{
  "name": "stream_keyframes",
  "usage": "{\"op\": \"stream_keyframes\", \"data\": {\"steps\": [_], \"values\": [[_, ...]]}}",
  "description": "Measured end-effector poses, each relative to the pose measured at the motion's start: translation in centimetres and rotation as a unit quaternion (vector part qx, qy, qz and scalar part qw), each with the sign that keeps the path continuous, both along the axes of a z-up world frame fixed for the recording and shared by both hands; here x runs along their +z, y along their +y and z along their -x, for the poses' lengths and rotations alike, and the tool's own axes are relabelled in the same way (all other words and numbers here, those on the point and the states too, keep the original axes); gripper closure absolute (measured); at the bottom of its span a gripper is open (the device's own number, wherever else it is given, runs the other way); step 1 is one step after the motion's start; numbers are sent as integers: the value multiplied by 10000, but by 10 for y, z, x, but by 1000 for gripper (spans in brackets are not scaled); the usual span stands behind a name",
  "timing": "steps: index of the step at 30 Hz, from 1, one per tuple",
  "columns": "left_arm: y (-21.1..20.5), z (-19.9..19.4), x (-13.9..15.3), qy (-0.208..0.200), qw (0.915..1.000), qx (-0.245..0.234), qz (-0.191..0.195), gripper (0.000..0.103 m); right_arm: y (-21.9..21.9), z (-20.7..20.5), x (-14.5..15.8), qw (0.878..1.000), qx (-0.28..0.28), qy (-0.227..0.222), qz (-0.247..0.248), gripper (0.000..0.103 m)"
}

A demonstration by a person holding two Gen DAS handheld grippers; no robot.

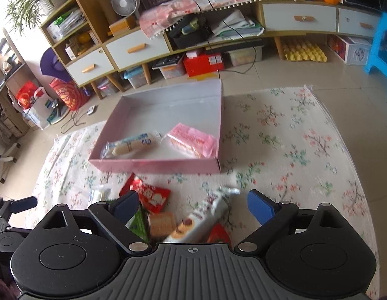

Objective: Organize snacks
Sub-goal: 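Move both tools back over the snack pile, then grasp the yellow chip bag with left gripper while right grasps orange packet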

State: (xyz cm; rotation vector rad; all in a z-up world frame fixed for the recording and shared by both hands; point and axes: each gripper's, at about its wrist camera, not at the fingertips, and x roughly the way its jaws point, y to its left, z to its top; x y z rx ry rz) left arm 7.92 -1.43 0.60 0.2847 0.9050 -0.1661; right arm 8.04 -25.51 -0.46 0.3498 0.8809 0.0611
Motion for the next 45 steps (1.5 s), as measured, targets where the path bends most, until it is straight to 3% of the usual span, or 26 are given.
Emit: {"op": "stream_keyframes", "data": {"steps": [9, 20, 26, 33, 42, 45], "values": [[32, 24, -10, 73, 9994, 140, 309, 0, 11, 24, -20, 9988, 197, 427, 104, 8], [58, 45, -26, 361, 9974, -360, 515, 1, 60, 53, -26, 9889, 1407, 125, 471, 8], [69, 53, -35, 429, 9955, -619, 572, 7, 95, 76, -33, 9627, 2516, -572, 816, 8], [77, 58, -44, 650, 9912, -934, 672, 14, 127, 88, -46, 9305, 3453, -785, 934, 8], [84, 56, -55, 1051, 9873, -982, 677, 35, 160, 89, -58, 9032, 3976, -977, 1292, 11], [85, 56, -56, 1118, 9864, -975, 708, 41, 169, 87, -62, 8960, 4106, -974, 1380, 17]]}}
